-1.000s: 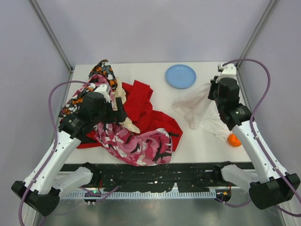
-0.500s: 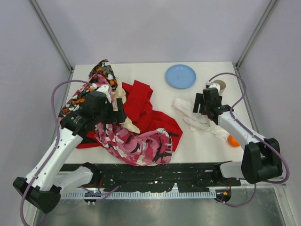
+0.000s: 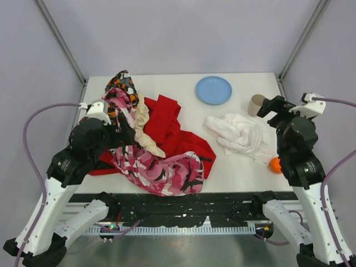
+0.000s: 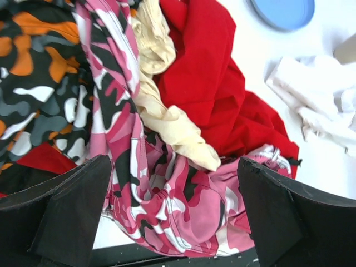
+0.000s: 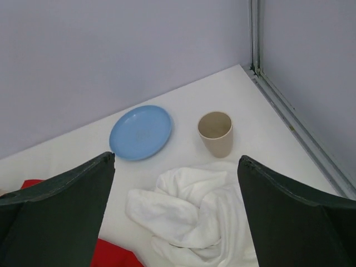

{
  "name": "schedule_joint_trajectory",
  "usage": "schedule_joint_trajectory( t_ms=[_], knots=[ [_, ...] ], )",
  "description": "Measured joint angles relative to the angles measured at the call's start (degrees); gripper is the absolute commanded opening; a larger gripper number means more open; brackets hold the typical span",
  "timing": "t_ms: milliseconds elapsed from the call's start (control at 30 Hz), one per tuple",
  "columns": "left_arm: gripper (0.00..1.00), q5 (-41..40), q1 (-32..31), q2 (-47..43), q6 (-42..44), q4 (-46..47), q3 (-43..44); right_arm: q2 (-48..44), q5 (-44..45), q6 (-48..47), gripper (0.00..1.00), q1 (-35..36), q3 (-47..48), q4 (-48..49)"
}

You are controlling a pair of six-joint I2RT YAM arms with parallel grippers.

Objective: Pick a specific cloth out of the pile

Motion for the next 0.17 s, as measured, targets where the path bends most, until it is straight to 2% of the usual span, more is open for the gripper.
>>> schedule_joint_trajectory(
  t_ms=[167],
  knots=[
    [1.0, -5.07, 0.0, -2.97, 0.0, 1.62, 0.26, -7.87, -0.48, 0.02, 0.95, -0.09, -4.37, 0.59]
  ],
)
